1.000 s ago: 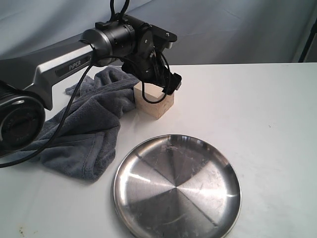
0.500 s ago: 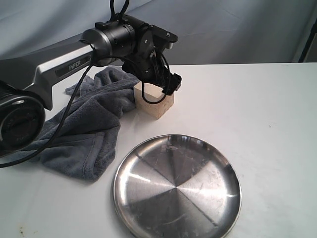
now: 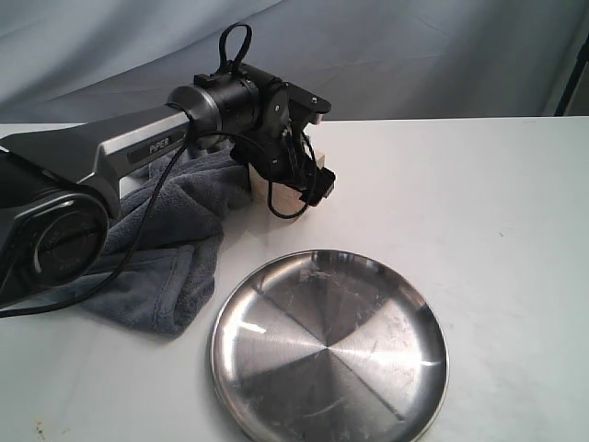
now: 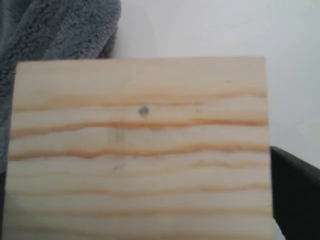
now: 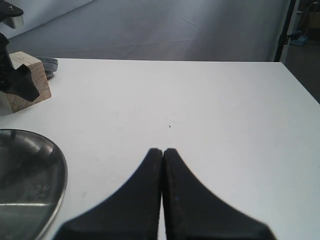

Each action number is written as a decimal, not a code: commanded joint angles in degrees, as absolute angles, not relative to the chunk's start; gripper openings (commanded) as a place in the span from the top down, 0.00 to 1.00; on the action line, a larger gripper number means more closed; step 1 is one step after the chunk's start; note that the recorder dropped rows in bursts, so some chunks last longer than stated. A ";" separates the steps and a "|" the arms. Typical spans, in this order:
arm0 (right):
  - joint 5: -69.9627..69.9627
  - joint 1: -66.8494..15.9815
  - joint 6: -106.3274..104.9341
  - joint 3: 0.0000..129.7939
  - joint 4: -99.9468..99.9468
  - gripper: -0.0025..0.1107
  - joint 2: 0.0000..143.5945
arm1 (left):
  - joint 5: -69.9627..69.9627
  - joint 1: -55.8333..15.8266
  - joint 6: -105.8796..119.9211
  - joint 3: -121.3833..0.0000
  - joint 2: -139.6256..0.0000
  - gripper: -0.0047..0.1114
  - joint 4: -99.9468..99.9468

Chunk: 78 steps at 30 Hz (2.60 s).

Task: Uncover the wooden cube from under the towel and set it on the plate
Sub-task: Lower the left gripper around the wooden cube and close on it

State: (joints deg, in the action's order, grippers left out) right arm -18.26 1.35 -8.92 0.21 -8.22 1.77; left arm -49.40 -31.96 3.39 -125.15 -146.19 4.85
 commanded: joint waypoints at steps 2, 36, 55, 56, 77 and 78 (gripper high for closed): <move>-17.99 1.11 -8.96 0.00 -8.19 0.98 1.92 | -49.48 -31.95 3.68 -125.47 -147.09 0.06 3.55; -17.99 1.11 -8.96 0.00 -8.19 0.98 1.92 | -49.70 -31.95 3.54 -125.47 -147.21 0.06 3.55; -17.99 1.11 -8.96 0.00 -8.19 0.98 1.92 | -49.87 -31.95 3.04 -125.47 -147.21 0.06 3.42; -17.99 1.11 -8.96 0.00 -8.19 0.98 1.92 | -49.87 -31.95 3.04 -125.47 -147.21 0.06 3.42; -17.99 1.11 -8.96 0.00 -8.19 0.98 1.92 | -49.42 -31.95 3.04 -125.47 -147.21 0.65 3.80; -17.99 1.11 -8.96 0.00 -8.19 0.98 1.92 | -49.39 -31.95 3.04 -125.47 -147.21 0.65 3.93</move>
State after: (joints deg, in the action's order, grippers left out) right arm -18.26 1.35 -8.92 0.21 -8.22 1.77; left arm -49.54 -31.70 3.23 -125.38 -147.05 4.40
